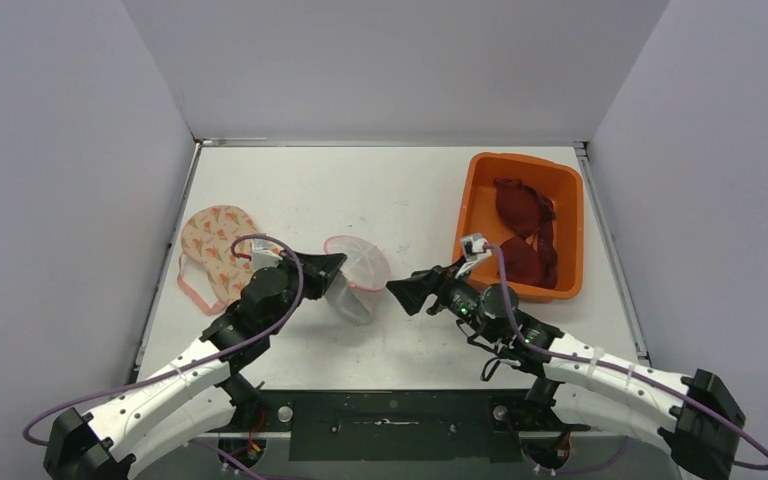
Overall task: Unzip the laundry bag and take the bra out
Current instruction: Unzip the laundry bag at the center of the board.
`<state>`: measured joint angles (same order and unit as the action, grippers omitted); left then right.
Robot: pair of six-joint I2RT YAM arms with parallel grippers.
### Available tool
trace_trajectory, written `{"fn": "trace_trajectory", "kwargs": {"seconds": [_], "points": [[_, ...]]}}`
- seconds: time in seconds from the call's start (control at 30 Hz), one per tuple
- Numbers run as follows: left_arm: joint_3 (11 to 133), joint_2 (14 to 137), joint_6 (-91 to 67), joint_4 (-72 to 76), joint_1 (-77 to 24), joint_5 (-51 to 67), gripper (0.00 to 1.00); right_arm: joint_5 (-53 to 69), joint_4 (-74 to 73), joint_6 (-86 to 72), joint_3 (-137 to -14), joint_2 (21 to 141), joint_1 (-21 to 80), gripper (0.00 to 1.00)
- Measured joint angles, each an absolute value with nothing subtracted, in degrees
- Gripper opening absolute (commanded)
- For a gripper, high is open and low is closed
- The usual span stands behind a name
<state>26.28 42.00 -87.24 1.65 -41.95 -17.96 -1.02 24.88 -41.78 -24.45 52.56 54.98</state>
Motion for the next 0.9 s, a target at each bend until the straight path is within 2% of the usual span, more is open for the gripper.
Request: {"fn": "trace_trajectory", "kwargs": {"seconds": [0.23,0.37,0.57,0.63,0.8,0.9], "points": [[27.2,47.0,-80.2,16.3,-44.5,-16.0,0.00,-4.5,17.3,-39.6,-24.4,41.9,50.5,0.86],[19.3,47.5,-79.7,26.1,-46.4,-17.8,0.00,-4.8,15.6,-39.8,-23.5,41.5,50.2,0.84],[9.8,48.9,-79.4,26.4,-52.3,-24.6,0.00,-4.7,15.5,-43.6,-20.4,45.7,50.2,0.83],[9.1,49.4,-79.8,26.5,-53.6,-26.5,0.07,-4.7,15.5,-45.3,-20.3,48.1,50.2,0.84],[10.9,49.6,-80.0,21.8,-55.8,-29.2,0.45,-4.5,15.9,-49.2,-20.3,53.0,50.6,0.84],[15.4,49.3,-79.4,14.3,-56.5,-29.6,0.61,-4.6,16.4,-50.8,-20.3,55.5,52.2,0.85]]}}
